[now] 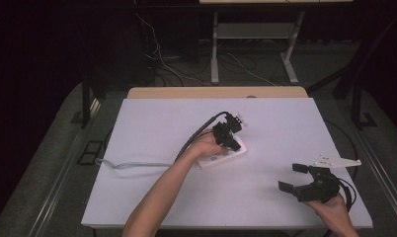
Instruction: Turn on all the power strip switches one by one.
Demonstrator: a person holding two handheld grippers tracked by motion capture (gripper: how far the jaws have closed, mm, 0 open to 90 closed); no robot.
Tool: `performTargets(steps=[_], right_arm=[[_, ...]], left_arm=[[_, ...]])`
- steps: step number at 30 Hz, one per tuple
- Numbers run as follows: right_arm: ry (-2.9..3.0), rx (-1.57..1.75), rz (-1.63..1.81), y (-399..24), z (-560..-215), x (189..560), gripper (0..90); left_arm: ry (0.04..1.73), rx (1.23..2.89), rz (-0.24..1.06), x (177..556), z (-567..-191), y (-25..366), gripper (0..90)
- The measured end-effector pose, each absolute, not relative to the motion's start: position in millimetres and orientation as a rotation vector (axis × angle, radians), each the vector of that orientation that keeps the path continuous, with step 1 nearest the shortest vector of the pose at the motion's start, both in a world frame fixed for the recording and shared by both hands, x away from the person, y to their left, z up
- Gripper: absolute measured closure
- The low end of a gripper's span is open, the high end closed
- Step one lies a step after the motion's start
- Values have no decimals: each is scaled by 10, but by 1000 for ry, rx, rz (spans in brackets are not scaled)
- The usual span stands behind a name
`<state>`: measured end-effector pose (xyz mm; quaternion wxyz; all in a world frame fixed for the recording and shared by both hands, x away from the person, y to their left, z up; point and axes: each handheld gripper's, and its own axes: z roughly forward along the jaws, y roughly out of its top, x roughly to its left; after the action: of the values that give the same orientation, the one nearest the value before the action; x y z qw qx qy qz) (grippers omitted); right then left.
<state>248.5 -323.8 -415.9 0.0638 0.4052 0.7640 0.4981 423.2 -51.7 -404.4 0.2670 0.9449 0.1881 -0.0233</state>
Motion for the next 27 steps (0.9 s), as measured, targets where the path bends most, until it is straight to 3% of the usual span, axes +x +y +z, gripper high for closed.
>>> performTargets(steps=[20,24,27], right_arm=[[2305,1228,1506,-3242,-4166,2489,4],[2303,1231,1506,-3245,-4165,2489,4],[2302,1231,1506,-3244,-4165,2487,4]], left_arm=[[523,2457,-8,4191,-3874,-379,892],[512,2400,13,4151,-3770,-272,757],[533,2372,15,4126,-3698,-183,593]])
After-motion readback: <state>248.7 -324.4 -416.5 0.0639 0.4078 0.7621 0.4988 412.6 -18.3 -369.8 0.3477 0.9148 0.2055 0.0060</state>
